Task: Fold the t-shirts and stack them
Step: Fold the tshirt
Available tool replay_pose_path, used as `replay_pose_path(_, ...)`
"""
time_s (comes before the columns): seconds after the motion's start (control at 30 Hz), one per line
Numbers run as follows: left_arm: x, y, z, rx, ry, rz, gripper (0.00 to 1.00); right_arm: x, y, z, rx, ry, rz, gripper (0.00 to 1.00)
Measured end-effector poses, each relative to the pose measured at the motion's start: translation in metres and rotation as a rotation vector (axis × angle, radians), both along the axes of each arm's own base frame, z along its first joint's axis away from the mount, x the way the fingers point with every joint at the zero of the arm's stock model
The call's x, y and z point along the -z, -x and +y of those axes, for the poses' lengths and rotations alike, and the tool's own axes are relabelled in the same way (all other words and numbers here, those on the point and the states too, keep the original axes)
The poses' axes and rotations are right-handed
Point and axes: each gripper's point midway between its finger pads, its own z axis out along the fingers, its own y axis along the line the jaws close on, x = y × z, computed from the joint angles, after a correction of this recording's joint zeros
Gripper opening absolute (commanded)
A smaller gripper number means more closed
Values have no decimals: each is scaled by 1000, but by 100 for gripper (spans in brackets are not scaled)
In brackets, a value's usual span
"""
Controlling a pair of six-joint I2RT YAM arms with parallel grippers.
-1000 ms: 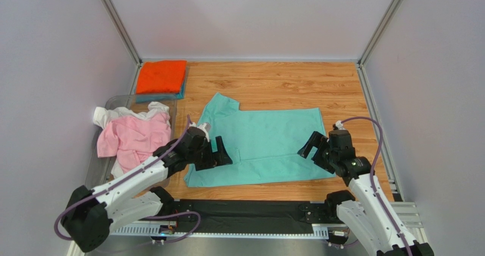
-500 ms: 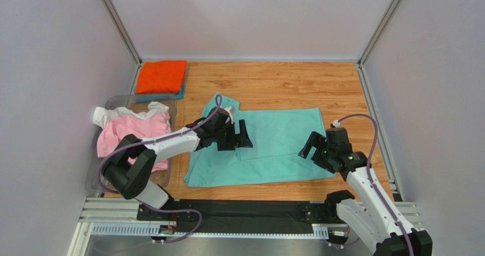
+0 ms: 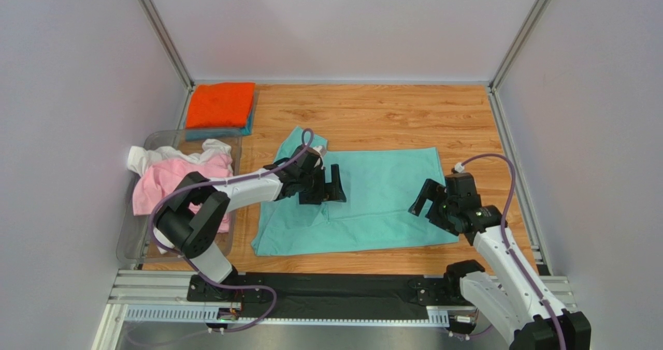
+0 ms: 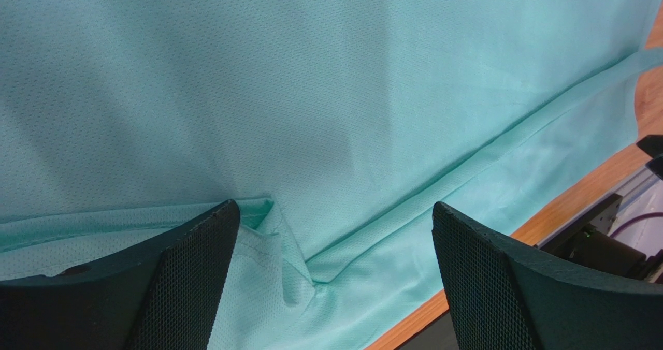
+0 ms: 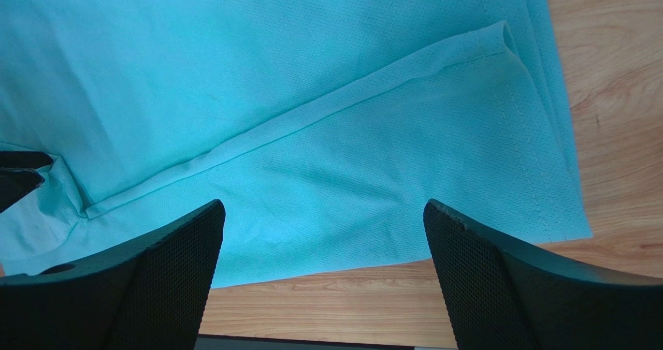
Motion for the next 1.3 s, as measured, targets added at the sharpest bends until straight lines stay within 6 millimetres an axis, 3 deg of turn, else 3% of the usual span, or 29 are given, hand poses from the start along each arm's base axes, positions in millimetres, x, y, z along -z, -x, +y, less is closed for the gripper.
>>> replay_pose_path(0.17,-14,-8,3,11,-38,-42,100,-20,-10,-3,6,17,-45,100)
replay_pose_path(0.3,-55,-30,8,-10,-73,-158,100,-45,-26,-7,26,39,-118,100)
replay_pose_path(0.4,-96,-53,14,-44,-64,-256,100,-60,-36,-13,56,69,-156,100)
replay_pose_path(0.5,-126,-83,34,-114,-48,-309,100,-70,-46,-18,82,93,-185,100)
replay_pose_path(0.63,-143,-134,71,-220,-77,-335,100,-70,-54,-21,89,116,-185,100)
replay_pose_path(0.77,-130,-187,84,-239,-143,-308,99,-63,-60,-23,89,146,-152,100)
replay_pose_path(0.9,-86,-222,89,-227,-216,-226,94,-55,-63,-27,93,174,-127,100)
replay_pose_path(1.0,-50,-235,99,-226,-272,-147,86,-51,-64,-29,91,192,-113,100)
replay_pose_path(1.13,-20,-248,115,-243,-316,-90,80,-46,-66,-30,86,209,-99,100)
replay_pose_path(1.3,-12,-263,131,-277,-335,-79,76,-43,-67,-33,88,228,-87,100)
